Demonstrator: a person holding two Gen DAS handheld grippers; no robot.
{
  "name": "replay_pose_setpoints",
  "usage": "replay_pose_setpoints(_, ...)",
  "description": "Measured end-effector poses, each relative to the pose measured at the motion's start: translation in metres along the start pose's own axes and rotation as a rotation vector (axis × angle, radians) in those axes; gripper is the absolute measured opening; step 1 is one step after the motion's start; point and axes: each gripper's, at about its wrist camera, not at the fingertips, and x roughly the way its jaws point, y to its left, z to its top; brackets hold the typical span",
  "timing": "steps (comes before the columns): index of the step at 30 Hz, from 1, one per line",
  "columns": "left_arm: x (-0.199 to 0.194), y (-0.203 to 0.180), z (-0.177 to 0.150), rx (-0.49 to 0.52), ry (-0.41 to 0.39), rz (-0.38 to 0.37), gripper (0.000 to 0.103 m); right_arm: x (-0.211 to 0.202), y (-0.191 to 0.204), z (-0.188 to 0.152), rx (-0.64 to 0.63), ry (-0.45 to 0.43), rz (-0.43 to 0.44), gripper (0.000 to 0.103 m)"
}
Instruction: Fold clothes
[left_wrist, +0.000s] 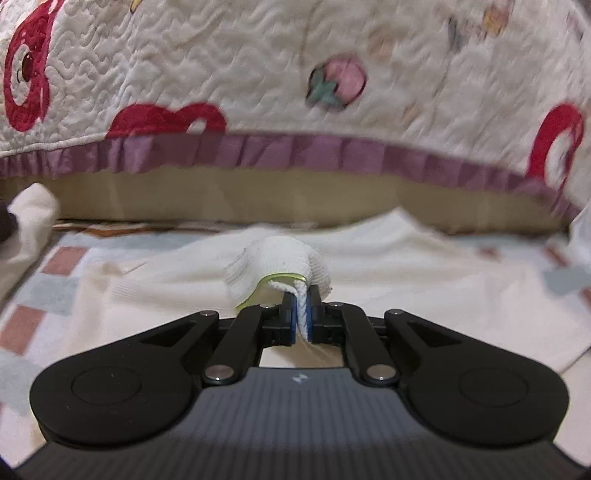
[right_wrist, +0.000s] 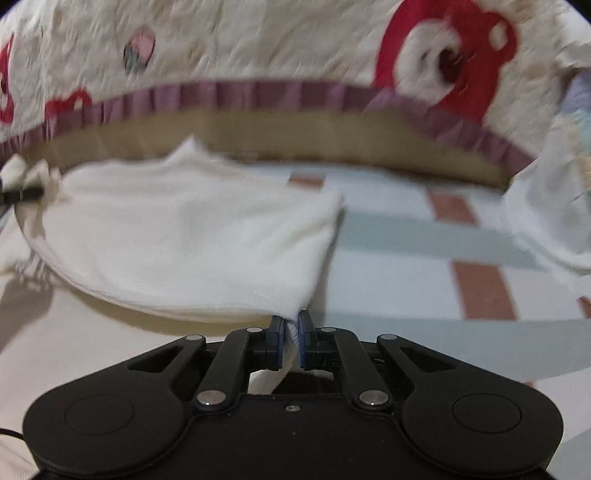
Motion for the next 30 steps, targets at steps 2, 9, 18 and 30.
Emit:
replay_pose_setpoints(2, 0.006, 0.005, -0.005, -0.008, 0.055, 0.018, 0.009, 0.006, -0.013, -0.001, 0.090, 0.034, 0.027, 0.007)
replay_pose_setpoints(9, -0.002, 0.022, -0.020, 0.001, 0.102, 0.047, 0.021, 0.016, -0.008, -0.004, 0.073, 0.071, 0.014, 0.007)
replay_pose_setpoints(18, -0.054, 0.092, -0.040, -0.009, 0.129, 0.234, 0.024, 0.017, -0.007, -0.006, 0.081, 0.109, -0.018, 0.008)
replay_pose_setpoints(30, -0.176, 0.194, -0.129, -0.309, 0.294, 0.218, 0.050, 0.022, -0.028, -0.018, 0.433, 0.161, 0.106, 0.029)
